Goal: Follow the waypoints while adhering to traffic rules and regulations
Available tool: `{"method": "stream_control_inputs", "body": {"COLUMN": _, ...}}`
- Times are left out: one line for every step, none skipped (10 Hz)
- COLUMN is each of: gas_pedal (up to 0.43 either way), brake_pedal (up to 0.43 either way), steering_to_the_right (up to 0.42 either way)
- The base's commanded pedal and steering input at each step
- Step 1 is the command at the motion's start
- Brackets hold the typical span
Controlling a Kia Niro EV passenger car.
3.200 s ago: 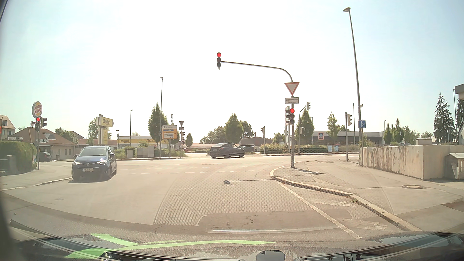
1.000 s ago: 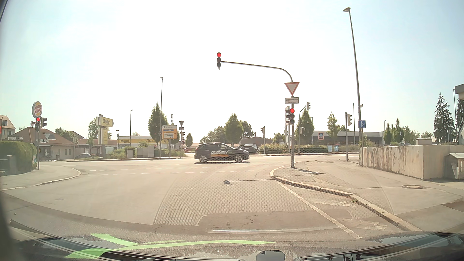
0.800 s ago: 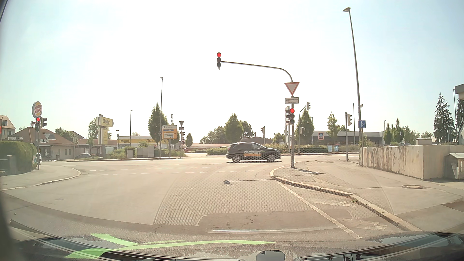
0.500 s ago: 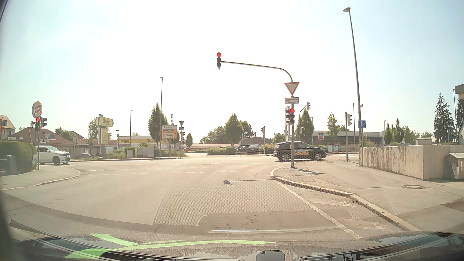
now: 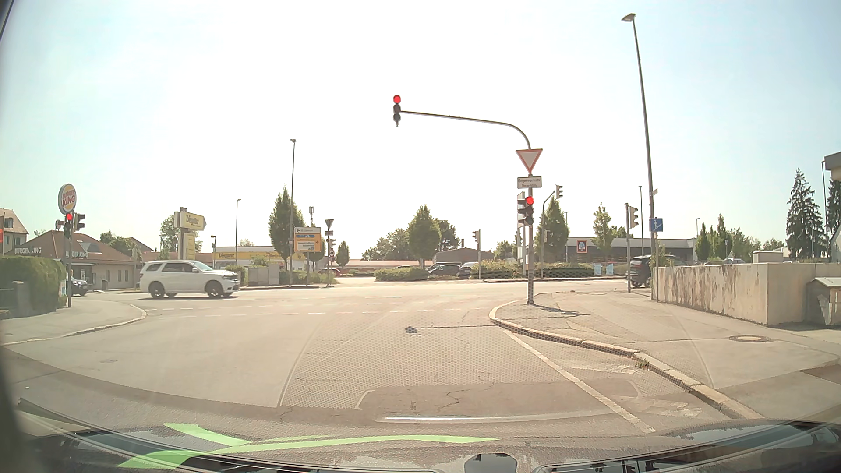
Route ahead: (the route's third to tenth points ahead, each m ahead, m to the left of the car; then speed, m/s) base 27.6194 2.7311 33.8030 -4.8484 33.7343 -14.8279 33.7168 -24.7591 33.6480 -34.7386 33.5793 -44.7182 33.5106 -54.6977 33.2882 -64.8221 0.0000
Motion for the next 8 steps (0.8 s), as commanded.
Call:
{"method": "stream_control_inputs", "body": {"gas_pedal": 0.0, "brake_pedal": 0.311, "steering_to_the_right": -0.018}}
{"method": "stream_control_inputs", "body": {"gas_pedal": 0.0, "brake_pedal": 0.311, "steering_to_the_right": -0.018}}
{"method": "stream_control_inputs", "body": {"gas_pedal": 0.0, "brake_pedal": 0.311, "steering_to_the_right": -0.018}}
{"method": "stream_control_inputs", "body": {"gas_pedal": 0.0, "brake_pedal": 0.311, "steering_to_the_right": -0.018}}
{"method": "stream_control_inputs", "body": {"gas_pedal": 0.0, "brake_pedal": 0.311, "steering_to_the_right": -0.018}}
{"method": "stream_control_inputs", "body": {"gas_pedal": 0.0, "brake_pedal": 0.311, "steering_to_the_right": -0.017}}
{"method": "stream_control_inputs", "body": {"gas_pedal": 0.0, "brake_pedal": 0.311, "steering_to_the_right": -0.017}}
{"method": "stream_control_inputs", "body": {"gas_pedal": 0.0, "brake_pedal": 0.311, "steering_to_the_right": -0.017}}
